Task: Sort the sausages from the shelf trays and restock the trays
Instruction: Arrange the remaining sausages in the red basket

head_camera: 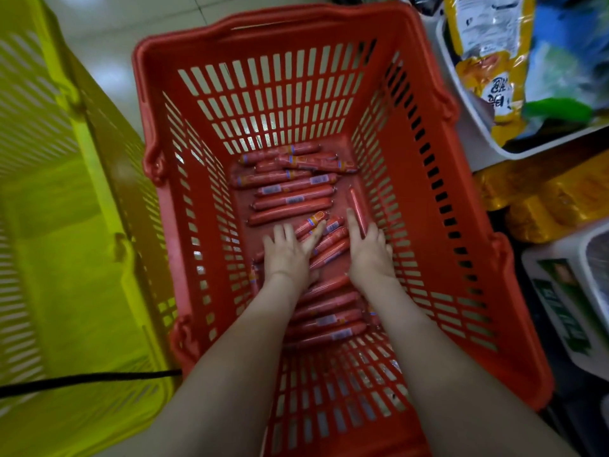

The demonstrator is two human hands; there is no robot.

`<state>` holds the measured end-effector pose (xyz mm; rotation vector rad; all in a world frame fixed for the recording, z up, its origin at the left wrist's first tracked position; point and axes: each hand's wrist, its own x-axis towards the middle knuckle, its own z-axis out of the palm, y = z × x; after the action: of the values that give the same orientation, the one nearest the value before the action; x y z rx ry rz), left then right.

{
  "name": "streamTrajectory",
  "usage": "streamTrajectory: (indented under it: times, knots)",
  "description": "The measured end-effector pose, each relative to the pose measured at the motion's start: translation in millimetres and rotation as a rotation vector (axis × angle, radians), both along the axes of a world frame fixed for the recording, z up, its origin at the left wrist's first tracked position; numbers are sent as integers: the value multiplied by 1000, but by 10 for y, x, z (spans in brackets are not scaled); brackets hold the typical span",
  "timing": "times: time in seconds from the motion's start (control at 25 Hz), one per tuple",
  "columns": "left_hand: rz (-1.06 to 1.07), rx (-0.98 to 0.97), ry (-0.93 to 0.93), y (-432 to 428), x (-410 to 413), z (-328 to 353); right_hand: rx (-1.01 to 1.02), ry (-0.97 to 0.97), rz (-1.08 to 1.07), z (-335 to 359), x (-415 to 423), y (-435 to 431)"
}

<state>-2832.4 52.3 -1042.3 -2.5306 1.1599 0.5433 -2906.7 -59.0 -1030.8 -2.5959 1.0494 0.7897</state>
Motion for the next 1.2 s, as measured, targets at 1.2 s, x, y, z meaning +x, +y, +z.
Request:
streamTrajectory:
  times: [1.2]
  knots:
    - [-11,-153,133,19,-226,29,270,-66,-602,32,-251,27]
